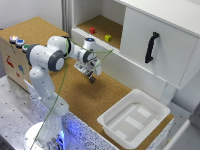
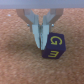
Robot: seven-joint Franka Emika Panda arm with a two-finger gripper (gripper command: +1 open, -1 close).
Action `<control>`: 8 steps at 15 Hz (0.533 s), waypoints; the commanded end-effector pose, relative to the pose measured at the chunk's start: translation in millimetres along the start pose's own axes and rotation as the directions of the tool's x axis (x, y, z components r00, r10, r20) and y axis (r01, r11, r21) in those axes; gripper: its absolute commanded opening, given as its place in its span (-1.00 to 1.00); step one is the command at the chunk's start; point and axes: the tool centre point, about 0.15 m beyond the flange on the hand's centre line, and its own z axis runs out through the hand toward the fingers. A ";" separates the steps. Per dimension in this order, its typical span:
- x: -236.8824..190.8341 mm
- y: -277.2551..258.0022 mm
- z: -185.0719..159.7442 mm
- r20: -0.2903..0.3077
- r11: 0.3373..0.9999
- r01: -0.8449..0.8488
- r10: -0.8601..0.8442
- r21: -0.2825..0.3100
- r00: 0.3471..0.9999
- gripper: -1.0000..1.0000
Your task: Slide the purple block to the right
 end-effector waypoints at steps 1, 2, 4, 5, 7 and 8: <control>13.1 40.7 9.6 -0.021 0.999 -0.020 0.019 -0.027 1.000 -1.00; 14.0 45.2 9.4 -0.023 0.999 -0.026 0.025 -0.028 0.999 -1.00; 14.8 53.7 9.4 -0.027 0.999 -0.030 0.029 -0.035 0.999 -1.00; 15.2 57.1 9.2 -0.029 0.998 -0.041 0.039 -0.037 0.999 -1.00; 15.1 57.1 5.5 -0.038 0.999 -0.043 0.042 -0.028 0.998 -1.00; 15.3 54.0 -0.7 -0.052 0.999 -0.035 0.034 -0.015 0.998 -1.00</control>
